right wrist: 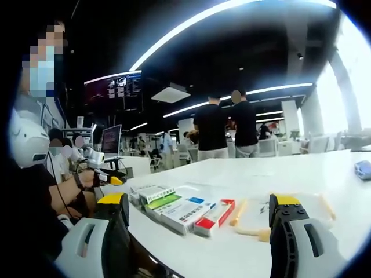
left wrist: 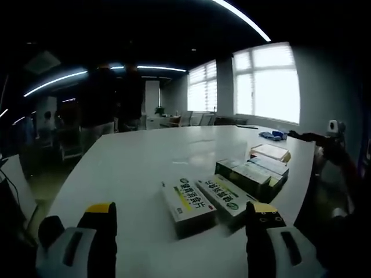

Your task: Arrange the small medicine boxes into an aligned row inside the storage area until every box is upright, visible, and separated from the surrounding clutter.

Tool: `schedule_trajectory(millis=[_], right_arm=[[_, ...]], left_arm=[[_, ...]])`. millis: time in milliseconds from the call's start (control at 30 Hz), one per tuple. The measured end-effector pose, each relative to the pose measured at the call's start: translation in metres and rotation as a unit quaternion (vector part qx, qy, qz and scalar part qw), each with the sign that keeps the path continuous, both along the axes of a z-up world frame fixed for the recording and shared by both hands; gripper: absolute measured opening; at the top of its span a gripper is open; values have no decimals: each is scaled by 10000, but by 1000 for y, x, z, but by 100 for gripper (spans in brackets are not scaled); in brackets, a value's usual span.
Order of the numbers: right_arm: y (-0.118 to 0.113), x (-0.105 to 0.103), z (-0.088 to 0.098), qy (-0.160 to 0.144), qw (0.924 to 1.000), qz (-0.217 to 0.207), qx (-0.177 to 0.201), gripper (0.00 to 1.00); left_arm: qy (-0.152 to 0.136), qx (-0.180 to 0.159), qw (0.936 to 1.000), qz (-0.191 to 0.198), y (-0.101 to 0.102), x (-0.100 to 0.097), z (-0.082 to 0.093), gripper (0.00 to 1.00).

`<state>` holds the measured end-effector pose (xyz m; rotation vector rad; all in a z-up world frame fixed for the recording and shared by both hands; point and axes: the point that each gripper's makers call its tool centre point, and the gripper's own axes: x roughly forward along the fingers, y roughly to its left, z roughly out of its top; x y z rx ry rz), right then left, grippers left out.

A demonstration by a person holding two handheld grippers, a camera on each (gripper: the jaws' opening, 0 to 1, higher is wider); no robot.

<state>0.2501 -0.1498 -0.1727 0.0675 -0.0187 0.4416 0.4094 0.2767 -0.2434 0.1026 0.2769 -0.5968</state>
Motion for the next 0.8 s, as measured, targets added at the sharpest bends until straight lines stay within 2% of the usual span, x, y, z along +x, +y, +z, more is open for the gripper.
schedule_trajectory(millis=[367, 533, 800], right_arm=[[-1, -1, 2, -33, 10000, -7, 34, 99], [-1, -1, 2, -41, 10000, -30, 25, 99], [-3, -2, -2, -18, 10000, -69, 33, 99]], left_arm=[[116, 164, 9998, 49, -15, 6, -22, 87], [56, 421, 9990, 130, -15, 11, -29, 85], [220, 143, 9993, 257, -19, 16, -35, 80]])
